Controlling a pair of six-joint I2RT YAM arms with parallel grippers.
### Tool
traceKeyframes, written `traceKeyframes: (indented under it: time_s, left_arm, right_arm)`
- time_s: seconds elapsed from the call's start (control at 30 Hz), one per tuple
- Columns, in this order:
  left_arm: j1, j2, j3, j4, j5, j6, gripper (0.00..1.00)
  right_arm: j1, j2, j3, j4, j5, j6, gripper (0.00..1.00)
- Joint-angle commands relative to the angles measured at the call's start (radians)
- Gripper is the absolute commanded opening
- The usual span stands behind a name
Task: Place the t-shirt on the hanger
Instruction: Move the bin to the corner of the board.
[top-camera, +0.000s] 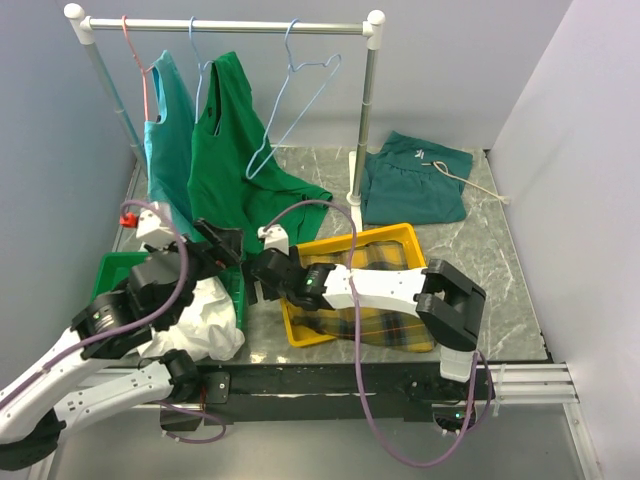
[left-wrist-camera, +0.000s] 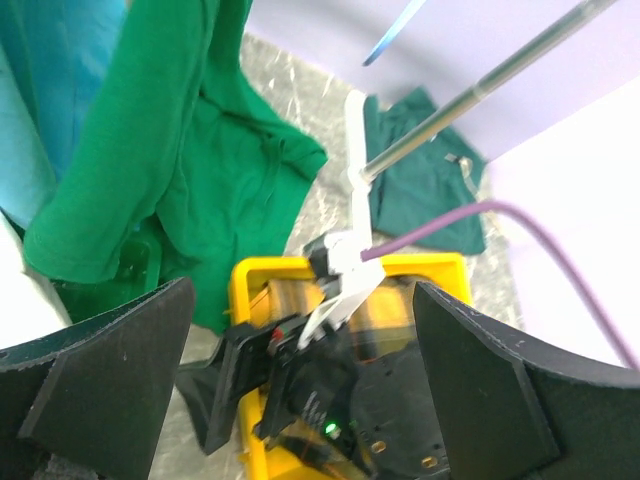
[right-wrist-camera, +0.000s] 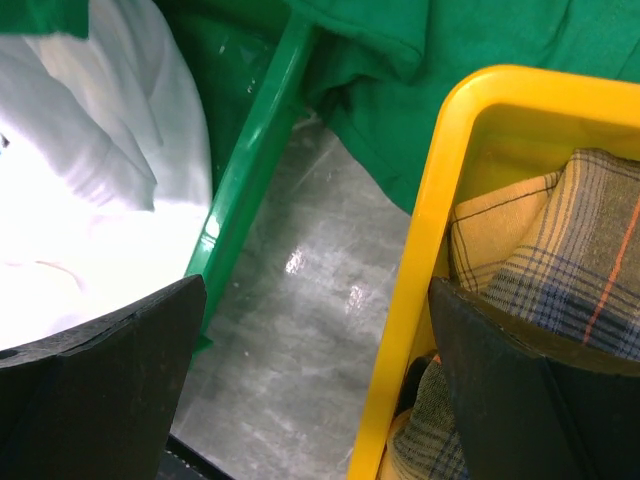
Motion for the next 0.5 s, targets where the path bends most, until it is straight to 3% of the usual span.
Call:
traceKeyframes:
  time_s: [0.0, 0.17, 0.27, 0.47]
  left_arm:
    - [-0.004, -0.028, 0.013, 0.039, -0.018, -0.009, 0.96]
    - [-0.004, -0.008, 0.021, 0.024, -0.013, -0.018, 0.97]
    - [-0.004, -0.011, 0.025, 0.017, -0.011, -0.015, 0.96]
    - [-0.004, -0.027, 0.019, 0.017, -0.019, -0.012, 0.97]
  right_arm:
    - [0.061, 0.037, 0.08, -0.03, 0.033, -0.013, 1.0]
    - [0.064, 0.08, 0.159, -0.072, 0.053, -0.012, 1.0]
    - [0.063, 0.075, 0.174, -0.131, 0.163, 0.039, 1.0]
    - [0.086, -0.024, 0.111, -0.113, 0.247, 0.059, 1.0]
